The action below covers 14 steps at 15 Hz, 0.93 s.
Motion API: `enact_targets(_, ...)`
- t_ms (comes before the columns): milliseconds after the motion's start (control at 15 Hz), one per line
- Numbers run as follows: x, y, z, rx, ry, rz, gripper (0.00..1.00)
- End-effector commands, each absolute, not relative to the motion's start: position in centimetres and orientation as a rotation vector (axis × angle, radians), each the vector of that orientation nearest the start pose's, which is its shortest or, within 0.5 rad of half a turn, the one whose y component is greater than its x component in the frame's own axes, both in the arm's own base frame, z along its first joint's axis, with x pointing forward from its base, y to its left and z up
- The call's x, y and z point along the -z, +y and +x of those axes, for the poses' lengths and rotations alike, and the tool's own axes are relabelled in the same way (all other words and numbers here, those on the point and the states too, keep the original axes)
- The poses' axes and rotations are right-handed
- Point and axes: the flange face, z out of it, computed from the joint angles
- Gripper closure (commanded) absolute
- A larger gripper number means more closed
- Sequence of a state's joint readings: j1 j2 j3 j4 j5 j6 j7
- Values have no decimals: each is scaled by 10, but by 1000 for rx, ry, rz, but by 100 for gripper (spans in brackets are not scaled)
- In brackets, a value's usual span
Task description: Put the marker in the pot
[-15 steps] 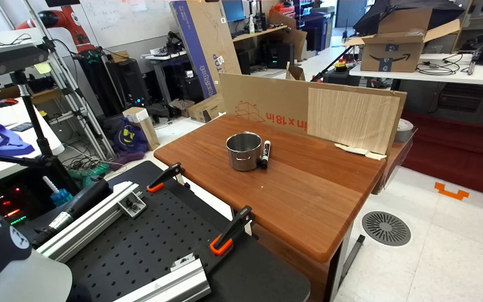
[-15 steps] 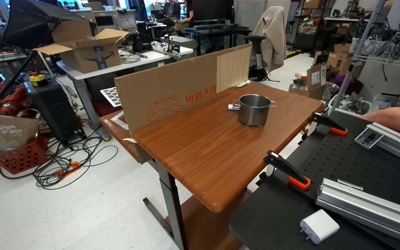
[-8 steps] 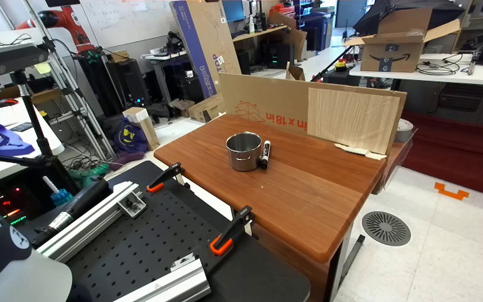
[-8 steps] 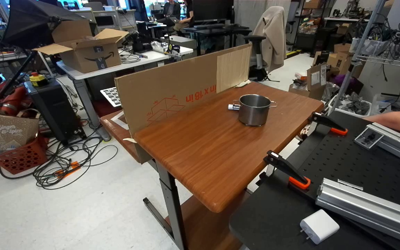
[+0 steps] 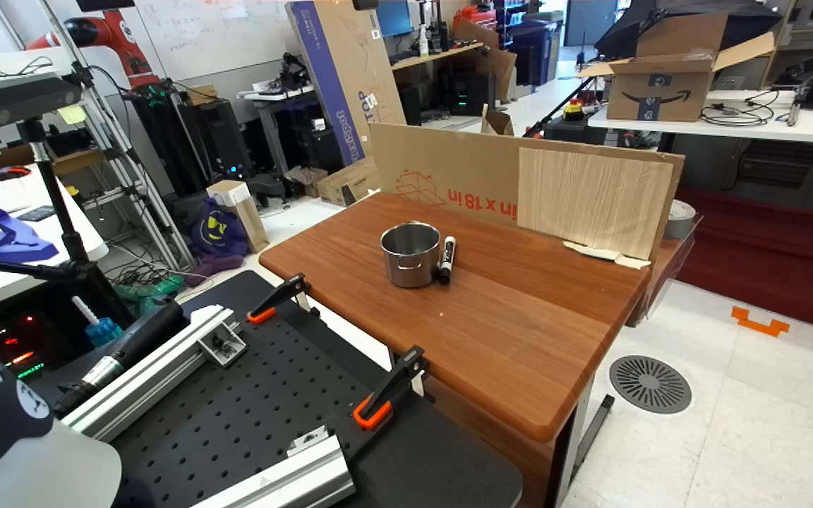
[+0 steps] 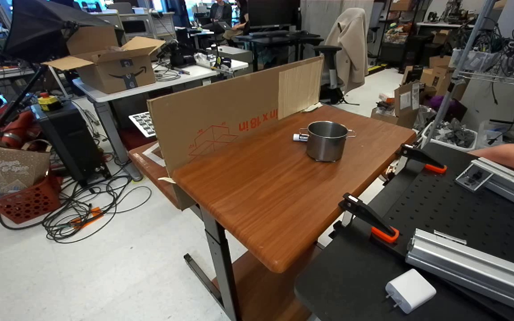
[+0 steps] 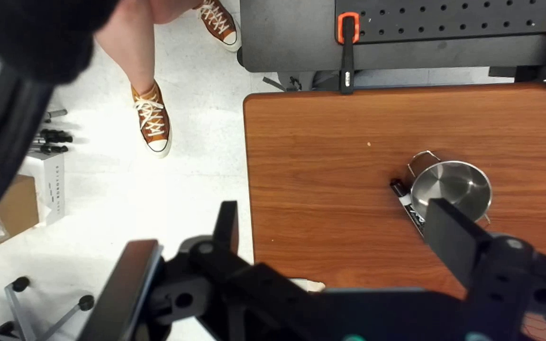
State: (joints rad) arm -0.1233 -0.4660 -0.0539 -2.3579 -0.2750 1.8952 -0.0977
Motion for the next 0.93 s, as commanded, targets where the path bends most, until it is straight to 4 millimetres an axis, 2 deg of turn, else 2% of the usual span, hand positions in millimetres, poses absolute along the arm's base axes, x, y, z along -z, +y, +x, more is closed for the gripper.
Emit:
enact_targets(0, -499, -92, 429, -11, -98, -3379, 0)
enact_targets(400, -474, -83, 481, 65, -256, -3356, 0)
enact_targets(867, -423, -68, 529, 85, -548, -3272, 0)
